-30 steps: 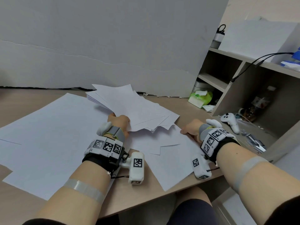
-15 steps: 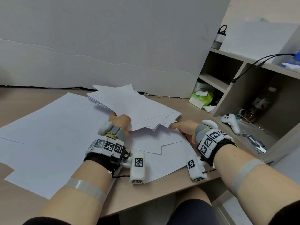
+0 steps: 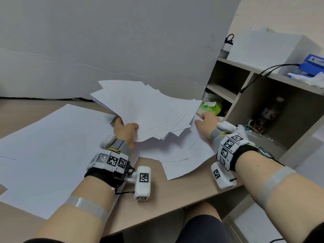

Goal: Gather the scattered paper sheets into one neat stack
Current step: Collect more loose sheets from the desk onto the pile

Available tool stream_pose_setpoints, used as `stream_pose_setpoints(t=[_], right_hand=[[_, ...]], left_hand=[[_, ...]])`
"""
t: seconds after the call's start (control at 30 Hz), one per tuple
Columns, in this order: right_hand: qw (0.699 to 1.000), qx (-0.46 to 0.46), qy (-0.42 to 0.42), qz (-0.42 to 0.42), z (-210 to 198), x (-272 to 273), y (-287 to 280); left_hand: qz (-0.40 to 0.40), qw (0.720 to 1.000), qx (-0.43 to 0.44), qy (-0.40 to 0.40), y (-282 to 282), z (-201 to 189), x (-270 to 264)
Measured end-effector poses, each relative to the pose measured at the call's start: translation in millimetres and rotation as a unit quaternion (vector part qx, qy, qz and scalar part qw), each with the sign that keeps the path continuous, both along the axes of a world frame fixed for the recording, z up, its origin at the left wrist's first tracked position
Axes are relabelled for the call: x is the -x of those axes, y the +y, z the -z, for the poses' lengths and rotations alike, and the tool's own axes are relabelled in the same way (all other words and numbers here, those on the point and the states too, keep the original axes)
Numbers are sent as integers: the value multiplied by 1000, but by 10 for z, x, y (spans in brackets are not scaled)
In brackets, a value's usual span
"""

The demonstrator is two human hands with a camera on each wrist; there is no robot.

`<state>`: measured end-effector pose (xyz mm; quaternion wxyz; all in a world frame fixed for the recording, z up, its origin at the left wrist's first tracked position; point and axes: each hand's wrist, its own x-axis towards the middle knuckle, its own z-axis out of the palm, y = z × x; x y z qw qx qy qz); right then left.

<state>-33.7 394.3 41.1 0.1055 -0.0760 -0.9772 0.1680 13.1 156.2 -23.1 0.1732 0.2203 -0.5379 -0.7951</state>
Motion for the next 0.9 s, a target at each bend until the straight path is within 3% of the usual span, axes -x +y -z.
stream_pose_setpoints(t=[0.13,0.43,0.7,0.9], right_hand=[[999,-25,41,10,-258,-42,8],[996,-30,80,21,-569,-18,71],[958,131,254,-24,-991,-70,73],[914,261,305,-54,-1161,-13,-85]], left_hand=[[0,1000,5,29,21,-38,-73],[3,1000,12,9,-23,0,-7],[20,999,34,0,-26,70,37],[51,994,76,-65,-41,152,94]])
